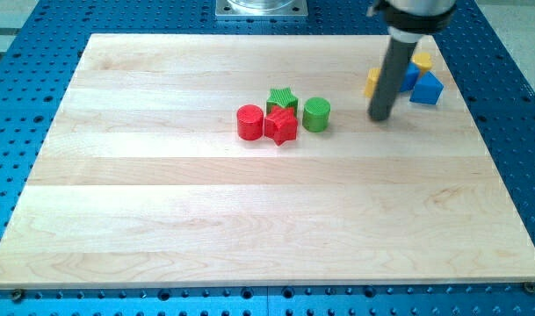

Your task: Move the hexagon to the left center of the board

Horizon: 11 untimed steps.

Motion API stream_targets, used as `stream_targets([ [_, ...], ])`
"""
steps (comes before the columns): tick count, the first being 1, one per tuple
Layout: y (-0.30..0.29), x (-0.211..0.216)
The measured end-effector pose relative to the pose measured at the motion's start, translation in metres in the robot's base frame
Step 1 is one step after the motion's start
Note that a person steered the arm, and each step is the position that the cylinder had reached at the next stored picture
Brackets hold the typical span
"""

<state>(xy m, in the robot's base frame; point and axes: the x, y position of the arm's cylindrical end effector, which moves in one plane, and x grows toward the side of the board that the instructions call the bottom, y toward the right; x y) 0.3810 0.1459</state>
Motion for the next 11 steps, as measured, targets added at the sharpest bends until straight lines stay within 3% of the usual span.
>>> stream_targets([
  [1, -0.051, 0.000],
  [2, -0.025, 0.006],
  [4, 0.151, 0.000],
  [5, 0.134, -0.051],
  [6, 0.057, -0.065],
  [7, 0.024, -0.075],
  [9, 0.015, -0.058],
  [11, -0.017, -0.012],
])
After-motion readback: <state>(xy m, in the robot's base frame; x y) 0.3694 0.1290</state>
